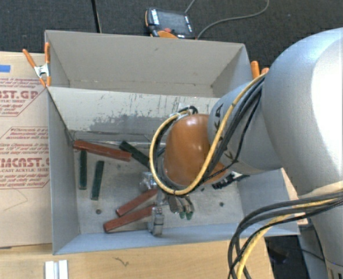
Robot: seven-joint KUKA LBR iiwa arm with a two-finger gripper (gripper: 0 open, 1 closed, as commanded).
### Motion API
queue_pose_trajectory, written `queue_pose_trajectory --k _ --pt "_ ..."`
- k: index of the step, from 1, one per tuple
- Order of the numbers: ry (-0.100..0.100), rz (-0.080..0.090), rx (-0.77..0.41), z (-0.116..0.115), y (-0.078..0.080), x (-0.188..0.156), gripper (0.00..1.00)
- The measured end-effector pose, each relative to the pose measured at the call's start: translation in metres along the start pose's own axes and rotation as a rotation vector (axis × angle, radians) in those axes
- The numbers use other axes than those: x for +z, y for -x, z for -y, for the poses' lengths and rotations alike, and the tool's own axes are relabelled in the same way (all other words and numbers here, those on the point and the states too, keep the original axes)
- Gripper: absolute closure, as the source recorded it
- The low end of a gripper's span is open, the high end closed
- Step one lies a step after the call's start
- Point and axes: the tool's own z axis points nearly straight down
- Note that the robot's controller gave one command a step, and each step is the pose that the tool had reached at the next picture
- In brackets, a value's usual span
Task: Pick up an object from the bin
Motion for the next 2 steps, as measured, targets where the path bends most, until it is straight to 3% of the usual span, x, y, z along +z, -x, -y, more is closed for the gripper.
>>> queue_pose_trajectory --k 1,2 --pt "0.001 0.002 0.0 0.0 0.001 -0.004 1.0" --pt "0.002 0.013 0.032 -0.002 0.055 -0.145 1.0"
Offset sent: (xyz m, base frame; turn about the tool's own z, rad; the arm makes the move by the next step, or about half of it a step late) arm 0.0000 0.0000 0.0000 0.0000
